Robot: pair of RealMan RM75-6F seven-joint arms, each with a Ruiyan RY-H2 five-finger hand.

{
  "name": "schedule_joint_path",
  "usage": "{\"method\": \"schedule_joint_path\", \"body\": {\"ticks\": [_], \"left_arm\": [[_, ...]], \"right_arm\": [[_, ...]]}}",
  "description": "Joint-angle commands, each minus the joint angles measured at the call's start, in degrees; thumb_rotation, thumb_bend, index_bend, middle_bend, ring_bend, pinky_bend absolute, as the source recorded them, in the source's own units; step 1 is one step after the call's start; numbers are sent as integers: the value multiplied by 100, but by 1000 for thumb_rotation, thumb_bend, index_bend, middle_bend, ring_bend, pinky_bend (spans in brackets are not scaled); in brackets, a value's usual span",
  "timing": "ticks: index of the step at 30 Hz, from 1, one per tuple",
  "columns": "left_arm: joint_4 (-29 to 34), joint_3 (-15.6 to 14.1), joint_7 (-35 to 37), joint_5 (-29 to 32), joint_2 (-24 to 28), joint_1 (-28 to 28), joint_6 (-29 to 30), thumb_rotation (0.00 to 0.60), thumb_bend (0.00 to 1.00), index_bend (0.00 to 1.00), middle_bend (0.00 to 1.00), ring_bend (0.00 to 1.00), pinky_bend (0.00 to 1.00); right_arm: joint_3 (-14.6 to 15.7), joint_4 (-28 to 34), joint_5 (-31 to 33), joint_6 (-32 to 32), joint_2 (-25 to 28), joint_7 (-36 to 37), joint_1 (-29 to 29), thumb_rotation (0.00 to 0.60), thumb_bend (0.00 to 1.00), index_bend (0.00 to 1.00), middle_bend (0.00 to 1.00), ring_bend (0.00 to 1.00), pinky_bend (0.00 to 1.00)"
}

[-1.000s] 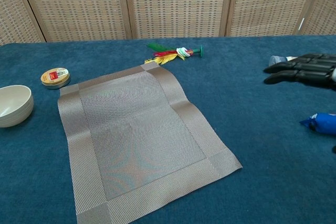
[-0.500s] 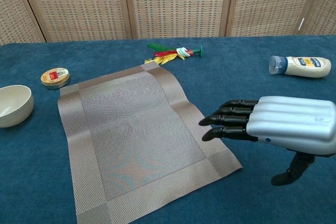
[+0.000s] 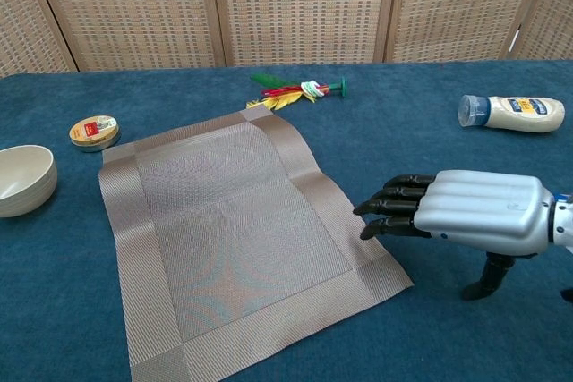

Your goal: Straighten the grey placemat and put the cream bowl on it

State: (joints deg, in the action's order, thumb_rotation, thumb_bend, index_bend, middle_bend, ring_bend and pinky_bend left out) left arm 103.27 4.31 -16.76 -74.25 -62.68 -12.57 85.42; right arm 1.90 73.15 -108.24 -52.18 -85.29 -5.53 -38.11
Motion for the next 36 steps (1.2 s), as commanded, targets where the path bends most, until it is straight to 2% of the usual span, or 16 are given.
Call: {"method": "schedule_joint_path", "body": {"ticks": [1, 20, 36], "left_arm": [[-9, 9, 0, 3, -2, 4, -28, 600, 0, 0, 0, 0, 0], [-16, 68, -37, -4, -13, 39, -171, 600, 0, 0, 0, 0, 0], [17, 117, 41, -1, 47, 75, -243, 600, 0, 0, 0, 0, 0]], "right_arm": [[25, -72, 66, -27, -64, 14, -34, 600, 0, 164, 0, 0, 0], [-202, 230, 627, 255, -391, -455, -397, 600, 0, 171, 0, 0, 0], [-22, 423, 693, 298, -482, -677, -554, 600, 0, 171, 0, 0, 0]]}}
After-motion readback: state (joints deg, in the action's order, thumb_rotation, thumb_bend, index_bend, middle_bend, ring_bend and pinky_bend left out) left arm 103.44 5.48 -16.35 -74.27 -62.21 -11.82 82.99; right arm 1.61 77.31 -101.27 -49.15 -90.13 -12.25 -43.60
